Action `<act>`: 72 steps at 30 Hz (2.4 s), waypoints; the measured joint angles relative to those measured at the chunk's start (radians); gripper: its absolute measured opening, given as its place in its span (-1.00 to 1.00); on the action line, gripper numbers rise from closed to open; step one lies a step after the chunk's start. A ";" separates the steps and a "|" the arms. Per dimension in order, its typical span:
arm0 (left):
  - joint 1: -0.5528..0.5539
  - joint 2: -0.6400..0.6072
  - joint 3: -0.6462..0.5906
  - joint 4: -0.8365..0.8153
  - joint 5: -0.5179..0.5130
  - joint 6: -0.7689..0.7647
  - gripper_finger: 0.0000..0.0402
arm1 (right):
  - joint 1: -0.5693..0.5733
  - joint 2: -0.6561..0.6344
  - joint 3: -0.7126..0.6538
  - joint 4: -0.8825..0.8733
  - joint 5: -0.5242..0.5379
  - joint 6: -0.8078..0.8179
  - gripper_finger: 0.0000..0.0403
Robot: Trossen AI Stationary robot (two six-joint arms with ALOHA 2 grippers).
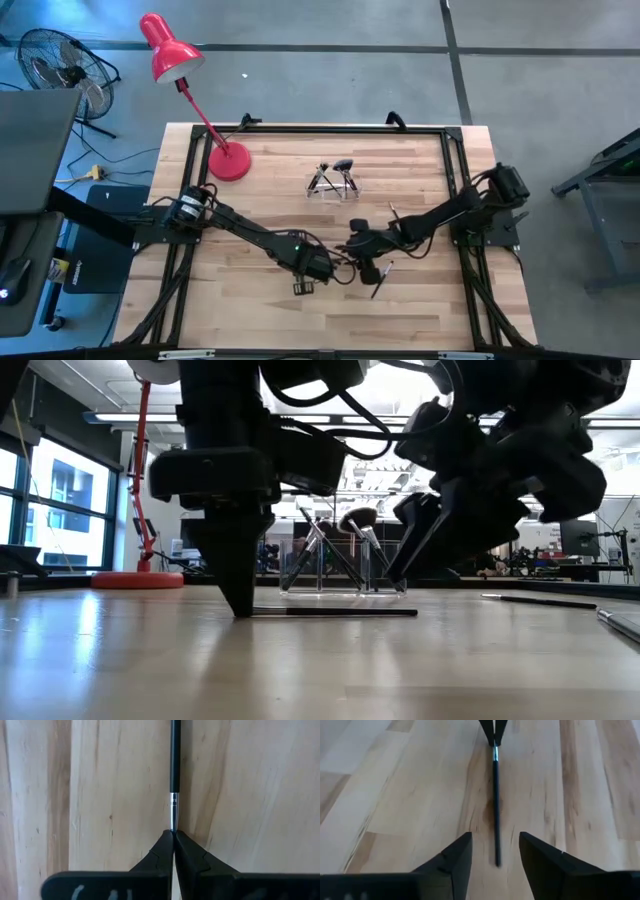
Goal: Pick & Place Makeup Supplies
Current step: Put the makeup brush into the transparent organizer
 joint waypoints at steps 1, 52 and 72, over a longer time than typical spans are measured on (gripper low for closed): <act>0.000 0.000 0.000 0.005 -0.002 -0.010 -1.00 | 0.000 0.008 0.000 0.013 0.000 0.001 -0.20; 0.002 -0.024 0.049 0.028 -0.029 0.000 -1.00 | -0.048 0.052 0.000 0.032 -0.084 -0.067 -0.88; 0.002 -0.024 0.050 0.031 -0.075 0.008 -0.67 | -0.048 0.051 0.000 0.016 -0.080 -0.067 -0.91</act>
